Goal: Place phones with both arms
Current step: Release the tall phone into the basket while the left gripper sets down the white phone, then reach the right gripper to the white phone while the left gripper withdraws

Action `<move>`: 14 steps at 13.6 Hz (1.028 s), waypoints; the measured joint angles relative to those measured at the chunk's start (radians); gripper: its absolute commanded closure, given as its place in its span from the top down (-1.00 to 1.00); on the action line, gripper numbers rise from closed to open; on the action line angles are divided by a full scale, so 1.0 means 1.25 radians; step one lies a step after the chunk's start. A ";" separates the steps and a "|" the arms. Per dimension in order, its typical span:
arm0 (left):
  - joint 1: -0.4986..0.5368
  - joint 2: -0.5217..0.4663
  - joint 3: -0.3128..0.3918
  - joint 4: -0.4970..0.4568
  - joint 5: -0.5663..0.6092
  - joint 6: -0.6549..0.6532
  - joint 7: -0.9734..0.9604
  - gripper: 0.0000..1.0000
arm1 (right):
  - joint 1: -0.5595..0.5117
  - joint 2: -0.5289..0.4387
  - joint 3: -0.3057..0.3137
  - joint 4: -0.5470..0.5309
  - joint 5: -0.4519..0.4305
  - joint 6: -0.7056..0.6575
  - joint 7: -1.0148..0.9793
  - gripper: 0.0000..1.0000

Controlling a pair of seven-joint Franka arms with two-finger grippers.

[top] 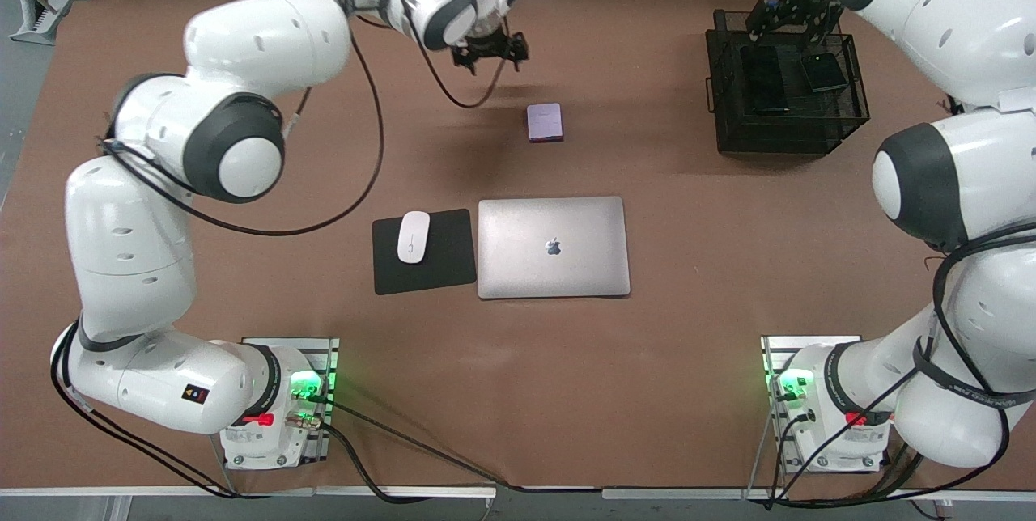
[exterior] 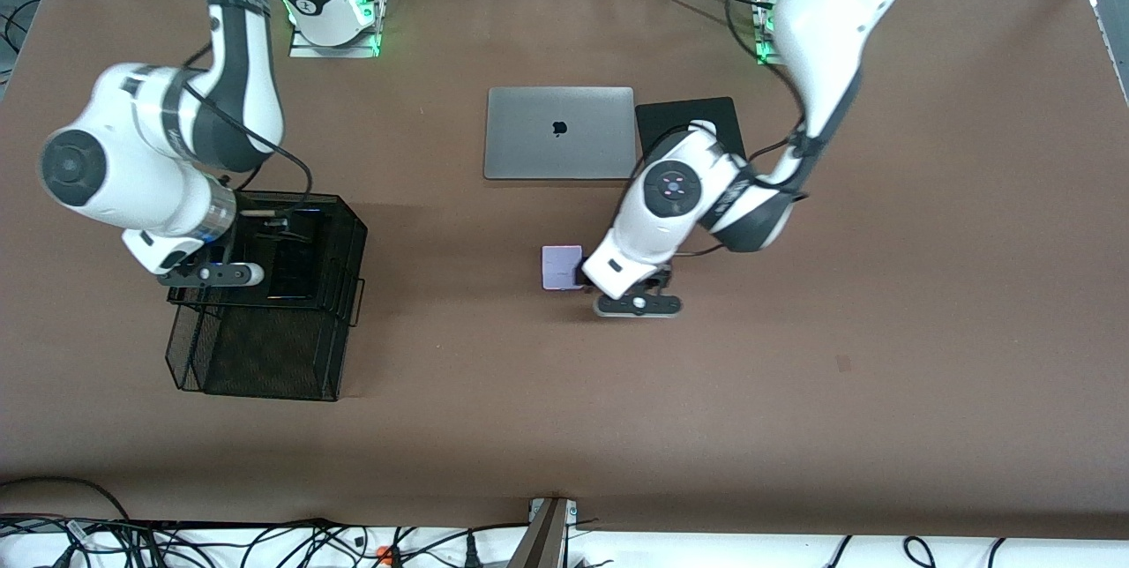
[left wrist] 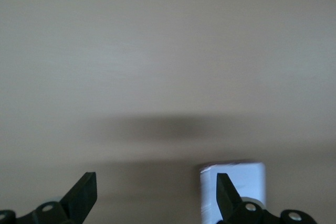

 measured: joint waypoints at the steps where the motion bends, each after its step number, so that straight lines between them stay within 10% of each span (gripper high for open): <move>1: 0.024 -0.030 0.000 0.001 0.000 -0.059 0.041 1.00 | 0.000 -0.002 -0.002 0.035 -0.002 -0.033 0.019 1.00; 5: 0.138 -0.122 0.000 0.006 0.000 -0.228 0.187 1.00 | 0.026 -0.002 0.051 0.103 -0.002 -0.074 0.194 1.00; 14: 0.223 -0.455 0.142 -0.127 -0.127 -0.397 0.399 1.00 | 0.070 0.166 0.393 0.270 -0.002 0.081 0.669 1.00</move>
